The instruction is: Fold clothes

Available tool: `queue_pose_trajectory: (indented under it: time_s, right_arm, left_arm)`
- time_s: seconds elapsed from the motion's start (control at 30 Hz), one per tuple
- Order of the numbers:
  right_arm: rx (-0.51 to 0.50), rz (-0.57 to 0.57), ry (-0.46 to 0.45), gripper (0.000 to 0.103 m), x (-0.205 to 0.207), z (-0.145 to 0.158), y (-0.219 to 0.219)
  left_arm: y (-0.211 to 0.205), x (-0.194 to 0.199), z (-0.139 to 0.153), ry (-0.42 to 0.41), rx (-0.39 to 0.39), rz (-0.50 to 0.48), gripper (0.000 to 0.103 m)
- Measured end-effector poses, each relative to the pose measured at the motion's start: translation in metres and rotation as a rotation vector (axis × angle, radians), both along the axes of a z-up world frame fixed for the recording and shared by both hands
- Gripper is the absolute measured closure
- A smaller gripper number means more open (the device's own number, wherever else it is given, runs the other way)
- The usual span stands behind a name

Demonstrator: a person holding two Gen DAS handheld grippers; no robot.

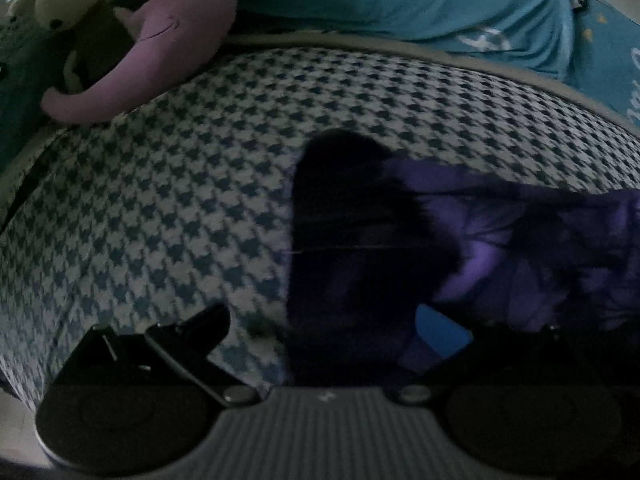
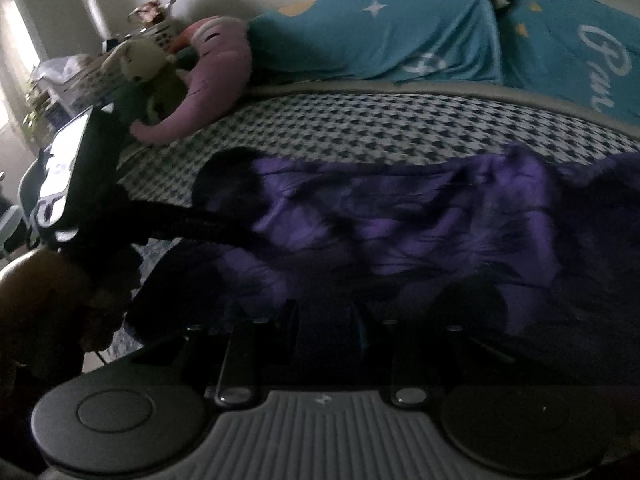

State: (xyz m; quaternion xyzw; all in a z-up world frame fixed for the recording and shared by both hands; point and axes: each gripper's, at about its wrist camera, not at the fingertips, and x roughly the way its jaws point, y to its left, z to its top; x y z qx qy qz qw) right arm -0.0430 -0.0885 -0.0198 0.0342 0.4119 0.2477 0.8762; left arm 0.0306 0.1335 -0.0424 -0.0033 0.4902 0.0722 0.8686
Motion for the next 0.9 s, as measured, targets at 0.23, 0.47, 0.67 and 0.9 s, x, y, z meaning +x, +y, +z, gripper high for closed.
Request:
queue_pose_trajectory:
  time_s: [0.23, 0.47, 0.67, 0.9]
  right_arm:
    - [0.017, 0.093, -0.022, 0.075, -0.003, -0.003, 0.03]
    - [0.047, 0.214, -0.047, 0.072, -0.014, -0.002, 0.064]
    - [0.05, 0.316, -0.077, 0.066, -0.026, -0.002, 0.09]
    - [0.001, 0.405, -0.129, 0.052, -0.04, -0.009, 0.112]
  left_arm:
    - [0.025, -0.004, 0.002, 0.002, -0.031, 0.043, 0.0]
    - [0.051, -0.003, 0.011, -0.02, -0.009, 0.107, 0.0]
    - [0.06, -0.002, 0.019, -0.032, -0.057, 0.091, 0.0]
    - [0.07, 0.003, 0.022, -0.024, -0.156, 0.092, 0.0]
